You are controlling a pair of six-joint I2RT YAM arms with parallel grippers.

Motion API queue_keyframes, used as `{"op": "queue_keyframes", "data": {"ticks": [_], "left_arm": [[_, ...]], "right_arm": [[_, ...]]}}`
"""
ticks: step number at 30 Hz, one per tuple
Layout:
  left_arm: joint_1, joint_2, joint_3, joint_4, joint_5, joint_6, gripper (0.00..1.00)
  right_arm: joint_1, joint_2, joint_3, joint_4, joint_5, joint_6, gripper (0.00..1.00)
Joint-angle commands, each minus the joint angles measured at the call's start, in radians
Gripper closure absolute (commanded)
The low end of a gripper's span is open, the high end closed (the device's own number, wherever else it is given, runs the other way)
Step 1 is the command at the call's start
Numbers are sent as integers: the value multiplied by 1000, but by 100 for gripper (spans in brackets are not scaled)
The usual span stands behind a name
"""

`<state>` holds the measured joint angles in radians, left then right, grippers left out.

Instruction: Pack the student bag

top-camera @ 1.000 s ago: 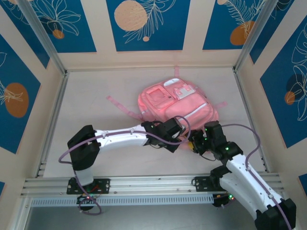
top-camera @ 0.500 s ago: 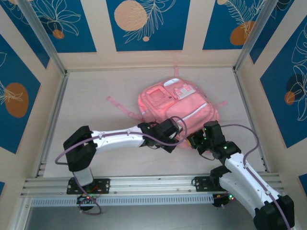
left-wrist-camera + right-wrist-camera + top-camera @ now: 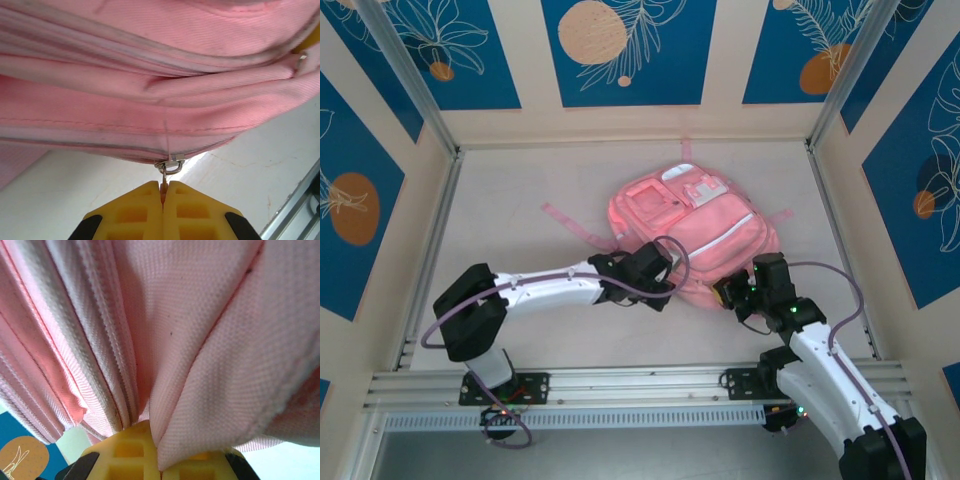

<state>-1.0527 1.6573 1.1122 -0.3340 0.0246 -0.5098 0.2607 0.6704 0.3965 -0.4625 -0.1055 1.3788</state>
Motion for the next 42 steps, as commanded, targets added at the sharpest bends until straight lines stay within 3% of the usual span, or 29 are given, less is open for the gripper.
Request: {"op": "queue_keyframes", "data": {"ticks": [1,18,27,34,36,37,42], "left_arm": [[50,-46,-40,-92,-59,-24,100],[230,-55,-71,-149,-143,-106,100],[236,-132,-128,-80,-47,-94,100],[236,-329,-213,-95,32,-73,56],[236,-397,-226,-117,39,-75,33],[236,-431,-227,-136,35,-76,27],[237,-582,-202,-243,-70,-77,21]], "right_arm": [[-36,-15,-18,-16,64,-28,100],[-54,1,-30,8,44,-44,100],[-48,7,-27,33,7,-90,100],[-27,-20,-57,65,-24,-140,99],[-3,-19,-65,80,-29,-154,99],[16,-19,-69,89,-29,-163,99],[168,-11,-89,173,-6,-210,98]]}}
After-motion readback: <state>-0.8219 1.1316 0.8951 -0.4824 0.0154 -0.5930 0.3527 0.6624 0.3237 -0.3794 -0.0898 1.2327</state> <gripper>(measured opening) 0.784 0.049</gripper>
